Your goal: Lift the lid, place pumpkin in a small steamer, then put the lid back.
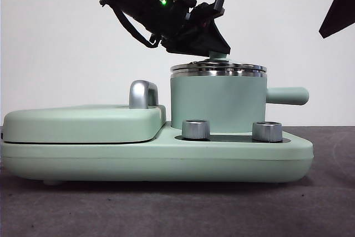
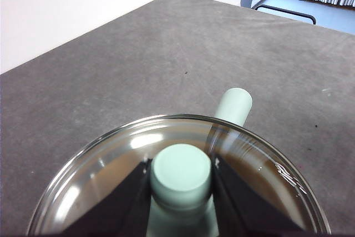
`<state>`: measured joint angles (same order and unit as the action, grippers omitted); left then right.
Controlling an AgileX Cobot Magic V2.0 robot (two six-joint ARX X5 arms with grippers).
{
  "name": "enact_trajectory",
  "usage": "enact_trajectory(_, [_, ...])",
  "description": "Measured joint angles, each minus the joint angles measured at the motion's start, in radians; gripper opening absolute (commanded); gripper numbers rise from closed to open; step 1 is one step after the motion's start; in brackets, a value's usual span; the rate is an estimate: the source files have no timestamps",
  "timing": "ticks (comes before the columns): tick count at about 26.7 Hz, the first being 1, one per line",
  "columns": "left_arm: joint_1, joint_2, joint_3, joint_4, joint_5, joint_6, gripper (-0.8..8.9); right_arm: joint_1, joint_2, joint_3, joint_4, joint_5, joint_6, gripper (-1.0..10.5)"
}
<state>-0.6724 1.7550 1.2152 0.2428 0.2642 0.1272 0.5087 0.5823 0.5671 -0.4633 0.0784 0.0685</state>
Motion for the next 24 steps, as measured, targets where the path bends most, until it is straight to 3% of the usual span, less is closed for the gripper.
enact_trajectory(24, [0.001,0.019,-0.046,0.118,0.003,0.009,0.1,0.0,0.0,0.0,-0.008,0.0,0.0,4.1])
